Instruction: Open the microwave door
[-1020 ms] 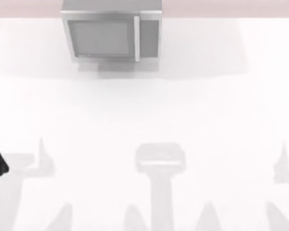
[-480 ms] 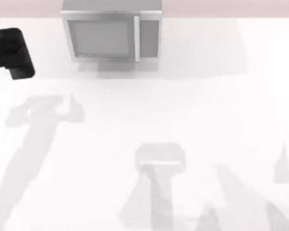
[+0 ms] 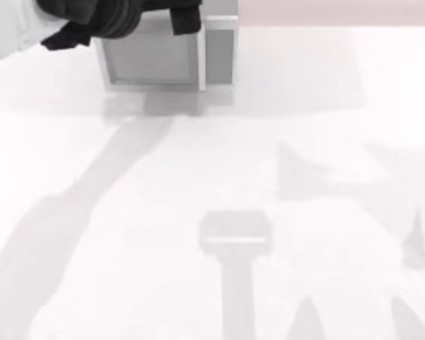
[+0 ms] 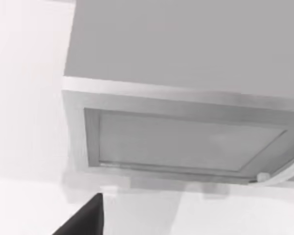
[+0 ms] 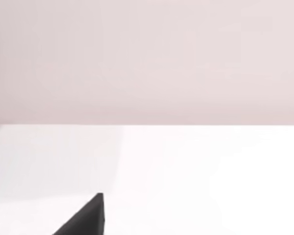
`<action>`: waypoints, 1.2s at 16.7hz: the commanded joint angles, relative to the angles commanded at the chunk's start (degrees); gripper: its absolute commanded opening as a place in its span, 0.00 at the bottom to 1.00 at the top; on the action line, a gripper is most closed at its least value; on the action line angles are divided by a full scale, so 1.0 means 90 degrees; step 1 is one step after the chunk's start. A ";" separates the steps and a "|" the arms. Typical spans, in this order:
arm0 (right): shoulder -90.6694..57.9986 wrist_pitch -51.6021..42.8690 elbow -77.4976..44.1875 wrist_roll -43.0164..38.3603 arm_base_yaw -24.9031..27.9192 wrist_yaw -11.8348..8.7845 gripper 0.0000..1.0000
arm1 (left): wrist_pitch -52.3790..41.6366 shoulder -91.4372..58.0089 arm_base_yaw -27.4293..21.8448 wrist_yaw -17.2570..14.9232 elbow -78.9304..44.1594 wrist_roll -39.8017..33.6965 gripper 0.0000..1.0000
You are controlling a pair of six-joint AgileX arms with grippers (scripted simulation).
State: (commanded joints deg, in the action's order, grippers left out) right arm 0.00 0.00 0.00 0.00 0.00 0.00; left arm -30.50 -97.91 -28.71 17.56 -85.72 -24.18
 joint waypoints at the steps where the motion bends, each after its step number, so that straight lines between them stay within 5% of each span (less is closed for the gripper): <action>1: 0.0000 0.0000 0.0000 0.0000 0.0000 0.0000 1.00 | -0.0162 -0.0514 -0.0142 0.0086 -0.0427 -0.0119 1.00; 8: 0.0000 0.0000 0.0000 0.0000 0.0000 0.0000 1.00 | -0.0813 -0.2331 -0.0674 0.0408 -0.1872 -0.0545 1.00; 20: 0.0000 0.0000 0.0000 0.0000 0.0000 0.0000 1.00 | -0.0019 -0.3647 -0.0317 0.0177 -0.2487 -0.0230 1.00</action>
State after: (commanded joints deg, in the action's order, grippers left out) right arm 0.00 0.00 0.00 0.00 0.00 0.00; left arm -30.67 -130.73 -31.56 19.15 -108.11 -26.25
